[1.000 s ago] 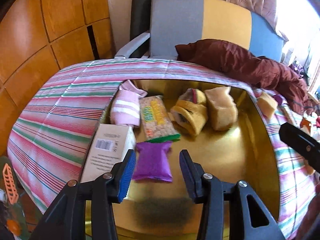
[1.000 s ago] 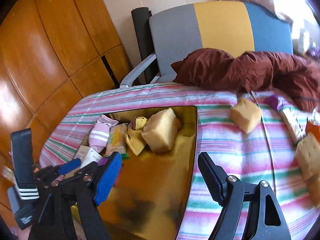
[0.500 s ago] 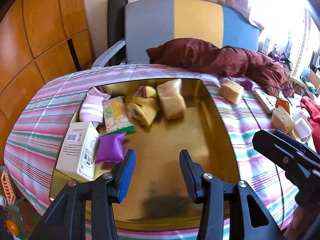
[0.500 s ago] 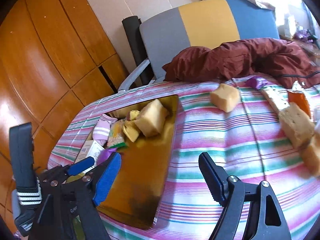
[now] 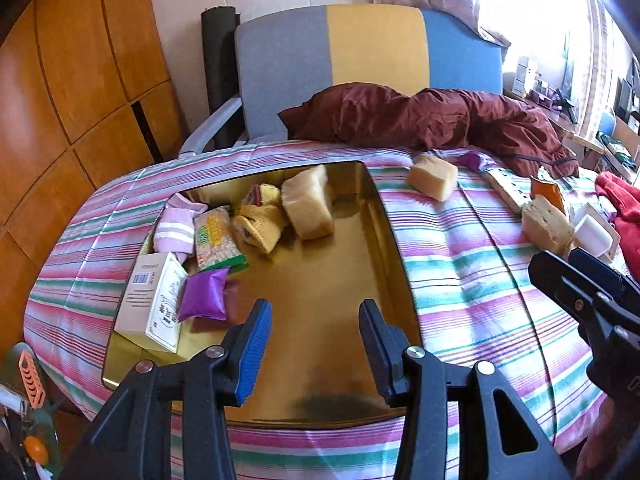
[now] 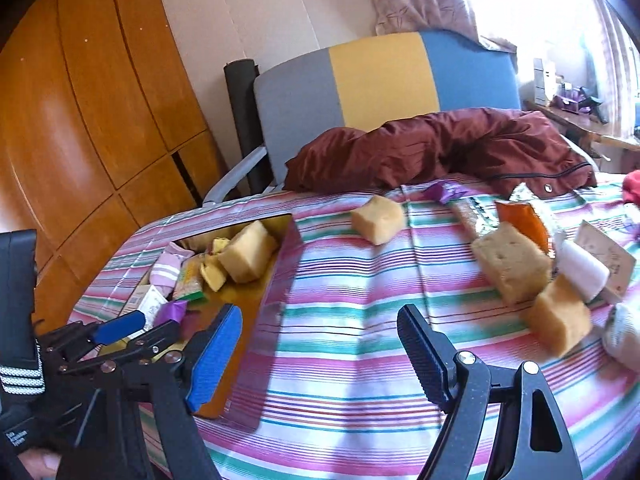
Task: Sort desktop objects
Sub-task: 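Move both tools back from the tray toward the sponges and grey sock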
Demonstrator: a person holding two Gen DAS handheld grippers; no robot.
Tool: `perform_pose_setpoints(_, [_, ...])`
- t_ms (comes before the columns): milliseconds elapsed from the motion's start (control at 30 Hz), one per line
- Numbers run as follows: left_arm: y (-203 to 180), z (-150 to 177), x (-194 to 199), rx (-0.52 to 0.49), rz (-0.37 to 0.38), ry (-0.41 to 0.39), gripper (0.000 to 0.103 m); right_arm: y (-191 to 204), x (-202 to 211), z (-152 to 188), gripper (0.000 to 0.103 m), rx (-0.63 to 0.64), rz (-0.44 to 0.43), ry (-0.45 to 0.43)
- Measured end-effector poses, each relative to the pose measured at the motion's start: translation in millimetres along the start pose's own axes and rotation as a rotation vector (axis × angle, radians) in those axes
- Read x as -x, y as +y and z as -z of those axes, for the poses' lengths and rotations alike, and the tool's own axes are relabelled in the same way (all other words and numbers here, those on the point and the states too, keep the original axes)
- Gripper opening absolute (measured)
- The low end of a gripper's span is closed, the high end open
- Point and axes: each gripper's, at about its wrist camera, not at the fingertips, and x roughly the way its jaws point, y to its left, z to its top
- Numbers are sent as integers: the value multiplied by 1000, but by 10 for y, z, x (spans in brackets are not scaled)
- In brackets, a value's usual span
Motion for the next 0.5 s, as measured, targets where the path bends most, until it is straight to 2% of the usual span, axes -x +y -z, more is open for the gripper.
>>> perform_pose_setpoints(500, [-646,10,88,-87,55,-3,46,-752,212,281,81,-89,113,-5])
